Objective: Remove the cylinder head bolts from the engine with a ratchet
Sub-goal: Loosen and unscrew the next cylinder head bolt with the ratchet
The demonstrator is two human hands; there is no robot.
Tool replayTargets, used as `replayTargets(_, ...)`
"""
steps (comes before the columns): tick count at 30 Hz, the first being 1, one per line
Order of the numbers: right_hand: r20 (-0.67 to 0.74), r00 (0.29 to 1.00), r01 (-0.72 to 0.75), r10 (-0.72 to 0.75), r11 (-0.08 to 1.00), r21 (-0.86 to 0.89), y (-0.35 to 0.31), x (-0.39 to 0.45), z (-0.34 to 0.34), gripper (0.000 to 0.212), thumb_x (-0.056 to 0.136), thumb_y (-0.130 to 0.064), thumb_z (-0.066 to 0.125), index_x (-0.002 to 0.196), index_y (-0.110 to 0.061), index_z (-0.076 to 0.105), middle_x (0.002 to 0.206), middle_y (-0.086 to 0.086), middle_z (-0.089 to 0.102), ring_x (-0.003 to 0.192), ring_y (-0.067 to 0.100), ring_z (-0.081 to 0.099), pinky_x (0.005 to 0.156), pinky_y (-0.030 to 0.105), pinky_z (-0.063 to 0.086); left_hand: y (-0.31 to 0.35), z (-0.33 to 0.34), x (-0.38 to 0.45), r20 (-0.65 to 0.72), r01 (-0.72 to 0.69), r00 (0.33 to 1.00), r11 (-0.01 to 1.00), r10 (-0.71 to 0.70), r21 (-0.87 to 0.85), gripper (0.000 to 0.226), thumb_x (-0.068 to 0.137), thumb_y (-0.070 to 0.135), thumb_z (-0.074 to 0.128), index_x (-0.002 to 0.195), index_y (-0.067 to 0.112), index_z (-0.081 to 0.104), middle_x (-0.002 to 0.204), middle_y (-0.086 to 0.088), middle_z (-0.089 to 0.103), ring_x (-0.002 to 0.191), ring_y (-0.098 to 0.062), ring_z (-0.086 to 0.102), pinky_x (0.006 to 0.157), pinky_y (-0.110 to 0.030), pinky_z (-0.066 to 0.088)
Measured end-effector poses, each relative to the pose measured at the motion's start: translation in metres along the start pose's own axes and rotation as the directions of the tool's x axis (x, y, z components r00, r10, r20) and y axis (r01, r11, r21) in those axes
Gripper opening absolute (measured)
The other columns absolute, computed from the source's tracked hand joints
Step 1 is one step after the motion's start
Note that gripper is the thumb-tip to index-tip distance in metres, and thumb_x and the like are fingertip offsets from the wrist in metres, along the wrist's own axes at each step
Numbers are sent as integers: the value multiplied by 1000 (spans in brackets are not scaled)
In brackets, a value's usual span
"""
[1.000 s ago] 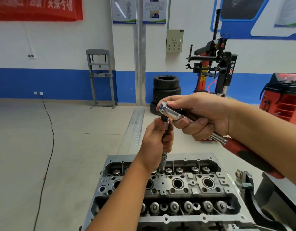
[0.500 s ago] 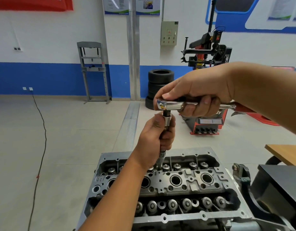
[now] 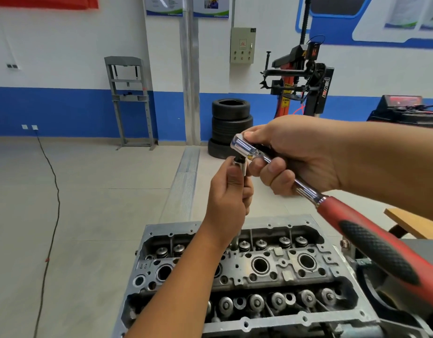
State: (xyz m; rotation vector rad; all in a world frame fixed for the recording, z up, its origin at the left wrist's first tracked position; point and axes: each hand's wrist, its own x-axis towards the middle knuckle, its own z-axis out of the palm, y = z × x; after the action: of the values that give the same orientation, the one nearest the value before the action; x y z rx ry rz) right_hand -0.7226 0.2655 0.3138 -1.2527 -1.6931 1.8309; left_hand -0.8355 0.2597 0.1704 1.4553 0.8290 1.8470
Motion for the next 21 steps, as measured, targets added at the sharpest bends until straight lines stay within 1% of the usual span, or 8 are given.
replayTargets(4,7,999,-41,41,998,-53,-11,0,-1,22,110,-34,43,117,-18,57,56,1,41,30,8,37,27,18,33,3,3,0,-29,-21,999,998,23,54,34,107,43,31,85,37,56,62,9,34,50,-8,27,43,-22,25)
replayTargets(6,36,997,-59,65,990,-130,-14,1,-4,34,109,-31,46,137,-15,58,58,1,43,31,8,41,27,19,36,3,5,0,-28,-24,999,996,27,83,30,107,43,33,90,35,56,62,8,35,50,-7,28,44,-19,27)
replayTargets(8,56,997,-47,58,984,-174,-12,3,-5,40,109,-30,46,145,-15,55,58,2,44,32,7,42,28,18,38,3,7,-1,-31,-31,999,996,33,83,32,108,40,32,90,42,59,62,9,36,50,-6,29,45,-19,28)
replayTargets(11,46,999,-1,6,994,-108,-1,7,-2,34,109,-32,46,131,-9,59,55,2,47,31,8,42,29,18,37,1,7,-1,-67,-46,996,995,51,84,41,111,34,32,84,45,60,61,12,39,49,-5,31,44,-18,28)
replayTargets(13,19,1000,25,-24,999,-31,8,7,4,34,108,-37,50,104,-5,61,53,2,47,31,8,41,29,18,36,-3,7,-1,-81,-74,993,992,82,99,30,110,34,36,89,34,57,62,15,49,49,0,40,46,-15,34)
replayTargets(15,-3,998,62,-62,998,32,18,6,9,35,105,-36,58,86,-6,58,54,4,48,31,10,42,31,19,37,-3,8,1,-103,-110,987,986,123,124,17,105,35,48,93,26,56,70,17,60,63,-1,56,57,-17,47)
replayTargets(18,132,983,110,-124,988,107,34,-5,9,16,87,-10,74,96,-5,62,65,9,51,36,12,47,34,21,42,-5,8,3,-125,-125,982,984,141,126,22,91,43,54,95,22,60,79,11,66,84,-15,65,76,-37,56)
replayTargets(21,304,917,119,-257,906,407,57,-13,-19,76,67,-6,83,137,-8,55,77,18,63,44,19,55,42,28,51,-8,7,2,-169,-95,979,988,115,123,19,104,29,49,94,22,63,75,-12,56,75,-24,57,67,-49,53)
